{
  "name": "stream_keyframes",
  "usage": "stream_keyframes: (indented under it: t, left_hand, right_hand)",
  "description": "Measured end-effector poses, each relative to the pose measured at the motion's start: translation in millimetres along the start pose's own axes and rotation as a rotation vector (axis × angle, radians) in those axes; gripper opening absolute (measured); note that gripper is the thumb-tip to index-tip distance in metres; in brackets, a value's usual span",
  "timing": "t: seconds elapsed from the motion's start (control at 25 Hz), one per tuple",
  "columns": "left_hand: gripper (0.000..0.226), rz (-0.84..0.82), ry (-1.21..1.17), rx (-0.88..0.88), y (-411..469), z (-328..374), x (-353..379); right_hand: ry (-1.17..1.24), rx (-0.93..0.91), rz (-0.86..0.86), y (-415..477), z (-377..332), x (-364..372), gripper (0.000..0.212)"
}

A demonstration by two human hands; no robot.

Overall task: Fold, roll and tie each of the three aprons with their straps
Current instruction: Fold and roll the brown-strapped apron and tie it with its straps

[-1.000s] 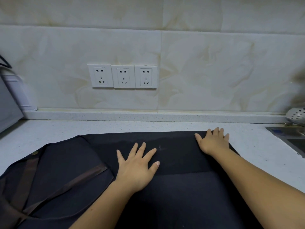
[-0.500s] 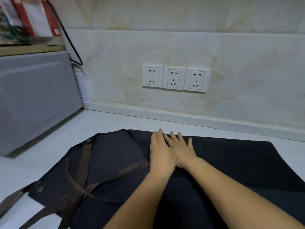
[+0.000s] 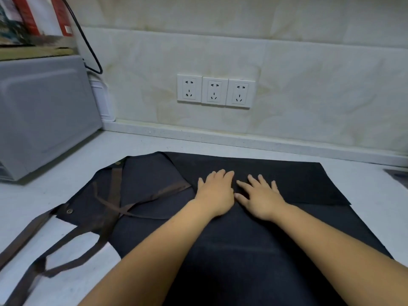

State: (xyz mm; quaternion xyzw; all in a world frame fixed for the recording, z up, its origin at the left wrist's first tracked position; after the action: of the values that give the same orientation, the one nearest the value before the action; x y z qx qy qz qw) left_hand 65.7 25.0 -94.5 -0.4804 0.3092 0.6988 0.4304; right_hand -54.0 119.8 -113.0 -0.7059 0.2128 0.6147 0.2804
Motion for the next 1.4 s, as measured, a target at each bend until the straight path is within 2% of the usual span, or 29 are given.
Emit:
stream_keyframes:
  t: [0.04, 0.12, 0.2, 0.36, 0.44, 0.56, 0.64, 0.8, 0.92, 1.04, 1.16, 1.2, 1.28, 1.4]
  left_hand:
    - [0.057, -0.047, 0.033, 0.028, -14.7, 0.6, 0.6]
    - [0.059, -0.098, 0.054, 0.102, -47.8, -1.4, -0.8]
    - [0.064, -0.157, 0.044, 0.161, -85.2, -5.1, -4.4]
    - [0.075, -0.287, 0.109, 0.172, -141.0, -8.7, 5.0]
    - [0.072, -0.274, 0.119, 0.178, -150.2, -10.5, 11.3]
    - [0.068, -0.24, 0.115, 0.208, -149.9, -13.6, 13.6]
    - [0.069, -0.241, 0.086, 0.194, -144.5, -14.4, 9.8]
    - [0.063, -0.239, 0.042, 0.209, -145.8, 2.0, -5.2]
    - [0.054, -0.337, -0.252, 0.174, -156.6, 11.5, -25.7]
    - [0.08, -0.459, -0.343, 0.162, -168.4, 11.3, -44.6]
    - [0.109, -0.469, -0.14, 0.154, -172.1, 6.4, -48.8]
    - [0.107, -0.416, -0.09, 0.161, -171.0, 4.1, -47.9]
    - [0.089, -0.277, -0.075, 0.163, -164.5, -5.9, -47.2]
    - [0.052, -0.143, -0.335, 0.076, -159.7, -26.3, -53.1]
  right_hand:
    - [0.033, 0.023, -0.036, -10.5, 6.2, -0.4, 0.061]
    - [0.147, 0.026, 0.0, -31.8, 9.7, -4.2, 0.062]
    - [0.148, -0.075, 0.006, -62.8, 0.0, -12.2, 0.061]
    - [0.002, -0.232, -0.247, -143.2, -27.5, -21.0, 0.075]
    - [0.008, -0.257, -0.316, -180.5, -36.3, -26.1, 0.079]
    - [-0.071, -0.346, -0.392, -219.0, -45.7, -22.4, 0.075]
    - [-0.11, -0.371, -0.386, -226.1, -46.7, -16.1, 0.067]
    - [-0.073, -0.411, -0.397, -222.4, -46.2, -14.8, 0.035]
    - [0.019, -0.427, -0.312, -206.8, -43.0, -27.0, 0.02]
    - [0.216, -0.302, -0.332, -176.7, -30.4, -47.7, 0.022]
    - [0.384, -0.179, -0.404, -144.9, -18.2, -56.1, 0.027]
    - [0.422, -0.149, -0.425, -136.2, -15.9, -55.5, 0.027]
    - [0.449, -0.106, -0.407, -120.8, -12.5, -53.2, 0.026]
    - [0.321, -0.118, -0.184, -119.4, -13.9, -51.1, 0.026]
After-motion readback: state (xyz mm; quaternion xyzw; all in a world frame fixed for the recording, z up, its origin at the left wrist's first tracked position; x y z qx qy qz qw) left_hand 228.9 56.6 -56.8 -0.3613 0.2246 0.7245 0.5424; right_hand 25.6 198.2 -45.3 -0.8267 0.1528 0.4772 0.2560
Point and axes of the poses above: each hand's wrist, its own y-axis towards the middle knuckle, its own x-axis out of the palm, z = x × y, the point moved 1 cm from there along y, towards the middle knuckle, and after that the axes turned 6 degrees about x, right-handed, at the moved point
